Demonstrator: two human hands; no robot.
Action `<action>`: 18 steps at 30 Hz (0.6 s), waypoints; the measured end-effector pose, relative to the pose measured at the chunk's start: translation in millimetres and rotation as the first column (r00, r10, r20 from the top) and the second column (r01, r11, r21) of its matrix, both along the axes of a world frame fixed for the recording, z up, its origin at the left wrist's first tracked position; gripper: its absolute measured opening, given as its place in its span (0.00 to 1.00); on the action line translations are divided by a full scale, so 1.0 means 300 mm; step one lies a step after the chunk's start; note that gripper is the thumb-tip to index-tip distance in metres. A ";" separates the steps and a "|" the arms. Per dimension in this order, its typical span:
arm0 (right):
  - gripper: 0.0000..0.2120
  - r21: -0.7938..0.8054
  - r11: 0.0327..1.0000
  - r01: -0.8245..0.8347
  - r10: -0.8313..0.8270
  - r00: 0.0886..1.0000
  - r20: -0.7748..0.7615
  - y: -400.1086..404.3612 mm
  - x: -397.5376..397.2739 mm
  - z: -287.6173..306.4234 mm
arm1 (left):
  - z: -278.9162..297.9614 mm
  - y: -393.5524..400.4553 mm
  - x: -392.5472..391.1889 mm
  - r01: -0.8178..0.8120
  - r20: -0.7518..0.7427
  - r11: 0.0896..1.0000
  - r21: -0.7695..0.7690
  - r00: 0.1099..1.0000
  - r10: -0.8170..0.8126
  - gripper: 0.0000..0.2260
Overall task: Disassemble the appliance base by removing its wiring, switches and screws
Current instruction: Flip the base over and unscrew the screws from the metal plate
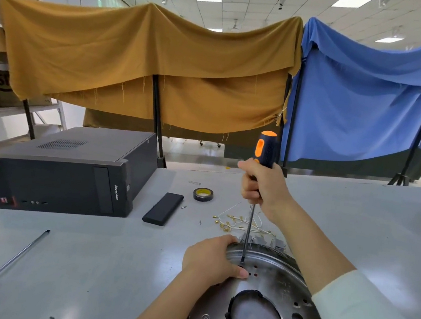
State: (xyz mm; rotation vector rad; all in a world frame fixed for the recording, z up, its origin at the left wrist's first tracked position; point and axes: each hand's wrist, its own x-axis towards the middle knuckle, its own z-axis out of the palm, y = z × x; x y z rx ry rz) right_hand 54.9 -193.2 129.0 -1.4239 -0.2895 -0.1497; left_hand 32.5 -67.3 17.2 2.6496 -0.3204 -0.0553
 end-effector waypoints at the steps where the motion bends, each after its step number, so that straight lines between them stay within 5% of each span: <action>1: 0.18 -0.043 0.984 -0.174 0.174 0.985 0.005 -0.006 0.004 0.003 | 0.000 0.001 0.001 0.000 -0.001 1.000 -0.002 1.000 0.000 0.31; 3: 0.19 -0.107 0.894 -0.435 0.438 0.899 0.002 -0.013 0.009 0.009 | -0.001 0.002 0.003 0.001 0.000 1.000 -0.004 1.000 -0.001 0.31; 5: 0.19 -0.105 0.872 -0.477 0.479 0.878 -0.007 -0.010 0.008 0.012 | 0.000 0.002 0.003 0.002 0.000 1.000 -0.009 1.000 -0.002 0.31; 9: 0.13 -0.139 0.990 0.010 0.003 0.996 0.087 0.030 -0.015 -0.010 | 0.000 0.003 0.000 0.004 -0.001 1.000 -0.011 1.000 -0.004 0.30; 12: 0.07 -0.099 0.878 0.468 -0.442 0.873 0.207 0.055 -0.034 -0.029 | -0.002 0.000 0.000 0.007 0.004 1.000 -0.007 1.000 -0.007 0.31; 15: 0.08 -0.051 0.885 0.463 -0.447 0.874 0.189 0.071 -0.047 -0.026 | -0.002 0.001 -0.001 0.011 0.003 1.000 -0.008 1.000 -0.011 0.31; 18: 0.13 -0.006 0.960 0.278 -0.276 0.955 0.110 0.066 -0.043 -0.008 | 0.001 0.003 -0.005 0.011 0.006 1.000 -0.007 1.000 -0.011 0.30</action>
